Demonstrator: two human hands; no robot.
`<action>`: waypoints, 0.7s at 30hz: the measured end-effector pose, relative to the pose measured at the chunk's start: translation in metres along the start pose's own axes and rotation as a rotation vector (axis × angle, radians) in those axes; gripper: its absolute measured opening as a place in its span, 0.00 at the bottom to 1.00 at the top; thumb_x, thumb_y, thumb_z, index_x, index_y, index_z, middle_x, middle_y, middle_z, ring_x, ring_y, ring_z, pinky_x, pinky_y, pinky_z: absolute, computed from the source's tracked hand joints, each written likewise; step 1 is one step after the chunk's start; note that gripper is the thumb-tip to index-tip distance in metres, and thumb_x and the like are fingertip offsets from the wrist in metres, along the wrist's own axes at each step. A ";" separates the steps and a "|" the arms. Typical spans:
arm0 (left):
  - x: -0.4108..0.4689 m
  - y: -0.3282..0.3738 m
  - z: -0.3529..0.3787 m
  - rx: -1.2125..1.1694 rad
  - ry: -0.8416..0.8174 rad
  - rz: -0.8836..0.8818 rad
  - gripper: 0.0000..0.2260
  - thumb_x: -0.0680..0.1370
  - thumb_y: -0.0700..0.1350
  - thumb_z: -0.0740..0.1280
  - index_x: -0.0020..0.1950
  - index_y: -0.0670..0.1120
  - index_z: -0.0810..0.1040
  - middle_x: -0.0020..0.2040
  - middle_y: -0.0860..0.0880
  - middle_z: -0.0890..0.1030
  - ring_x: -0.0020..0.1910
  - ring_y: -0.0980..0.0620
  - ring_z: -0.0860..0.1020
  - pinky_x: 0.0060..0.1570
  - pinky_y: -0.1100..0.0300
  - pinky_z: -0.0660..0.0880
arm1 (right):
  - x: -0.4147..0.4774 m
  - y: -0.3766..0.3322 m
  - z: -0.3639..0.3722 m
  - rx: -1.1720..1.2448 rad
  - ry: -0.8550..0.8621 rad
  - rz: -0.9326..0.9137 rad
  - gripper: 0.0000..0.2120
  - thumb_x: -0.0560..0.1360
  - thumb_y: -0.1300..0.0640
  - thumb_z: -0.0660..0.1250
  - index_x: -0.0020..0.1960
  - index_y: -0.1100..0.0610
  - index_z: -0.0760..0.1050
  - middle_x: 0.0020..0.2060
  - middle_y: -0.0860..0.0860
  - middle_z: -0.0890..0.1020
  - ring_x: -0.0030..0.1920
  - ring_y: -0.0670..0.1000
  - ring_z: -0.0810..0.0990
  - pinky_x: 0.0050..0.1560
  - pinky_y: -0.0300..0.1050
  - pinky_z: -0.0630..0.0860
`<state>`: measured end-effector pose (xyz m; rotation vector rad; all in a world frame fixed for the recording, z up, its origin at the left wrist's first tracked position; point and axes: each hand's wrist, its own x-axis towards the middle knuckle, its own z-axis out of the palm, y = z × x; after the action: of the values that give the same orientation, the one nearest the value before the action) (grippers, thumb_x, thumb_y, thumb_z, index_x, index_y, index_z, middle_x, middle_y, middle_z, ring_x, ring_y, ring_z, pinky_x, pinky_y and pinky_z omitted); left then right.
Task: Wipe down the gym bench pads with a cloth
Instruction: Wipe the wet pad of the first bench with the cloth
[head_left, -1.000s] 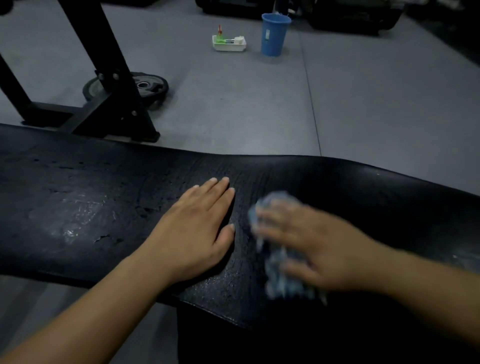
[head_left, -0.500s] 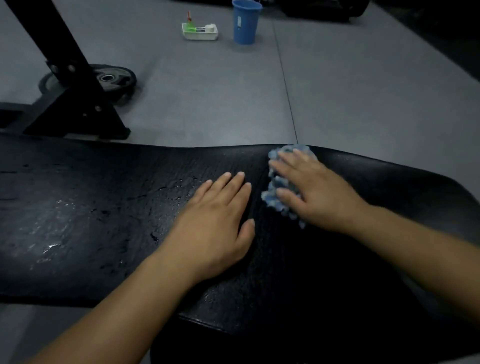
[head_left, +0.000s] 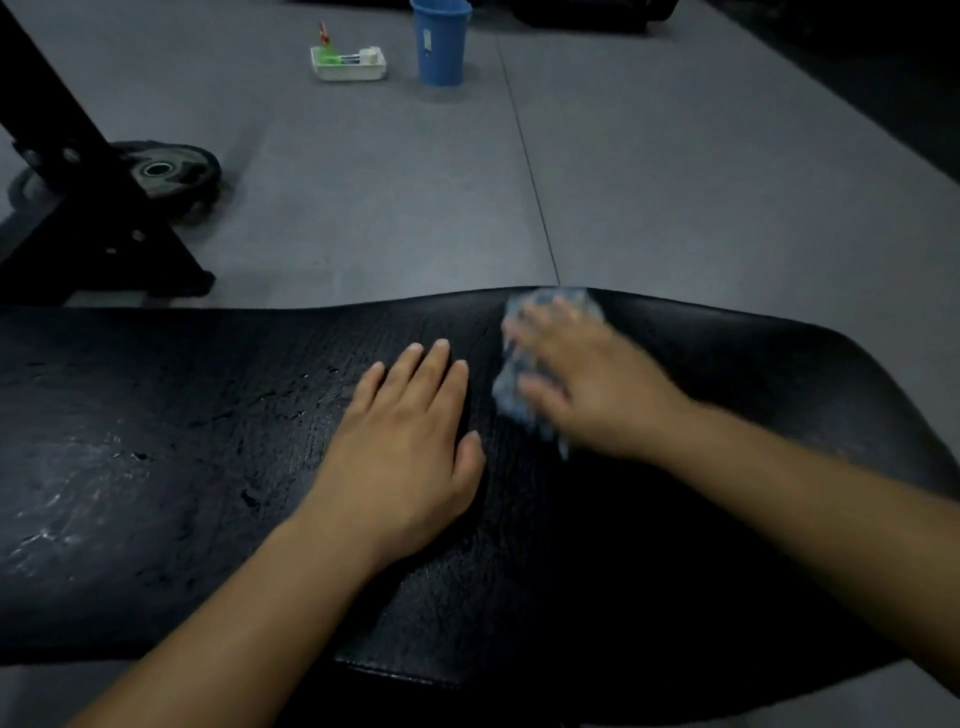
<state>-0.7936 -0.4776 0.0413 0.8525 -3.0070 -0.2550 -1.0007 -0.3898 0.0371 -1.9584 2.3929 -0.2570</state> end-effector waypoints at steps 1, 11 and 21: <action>-0.001 0.000 -0.001 -0.002 0.004 0.012 0.38 0.73 0.61 0.37 0.82 0.50 0.50 0.83 0.50 0.46 0.81 0.51 0.43 0.79 0.50 0.43 | -0.029 -0.015 -0.001 -0.003 -0.015 -0.114 0.32 0.77 0.39 0.54 0.78 0.52 0.63 0.78 0.55 0.62 0.78 0.59 0.57 0.77 0.59 0.56; -0.006 0.042 0.005 -0.052 -0.020 0.168 0.37 0.74 0.60 0.35 0.83 0.50 0.48 0.82 0.52 0.44 0.80 0.54 0.41 0.77 0.55 0.37 | -0.062 0.013 -0.007 -0.002 0.026 0.157 0.36 0.76 0.34 0.48 0.78 0.50 0.62 0.79 0.52 0.60 0.79 0.55 0.55 0.79 0.52 0.52; 0.015 0.062 0.009 -0.009 -0.035 0.155 0.40 0.71 0.60 0.32 0.82 0.49 0.44 0.82 0.50 0.41 0.80 0.53 0.39 0.78 0.53 0.38 | -0.050 0.052 -0.007 -0.014 0.082 0.376 0.37 0.75 0.35 0.46 0.78 0.52 0.62 0.78 0.54 0.62 0.78 0.57 0.57 0.78 0.51 0.50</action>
<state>-0.8398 -0.4319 0.0413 0.6158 -3.0812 -0.2838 -1.0425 -0.3307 0.0324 -1.4840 2.7551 -0.3079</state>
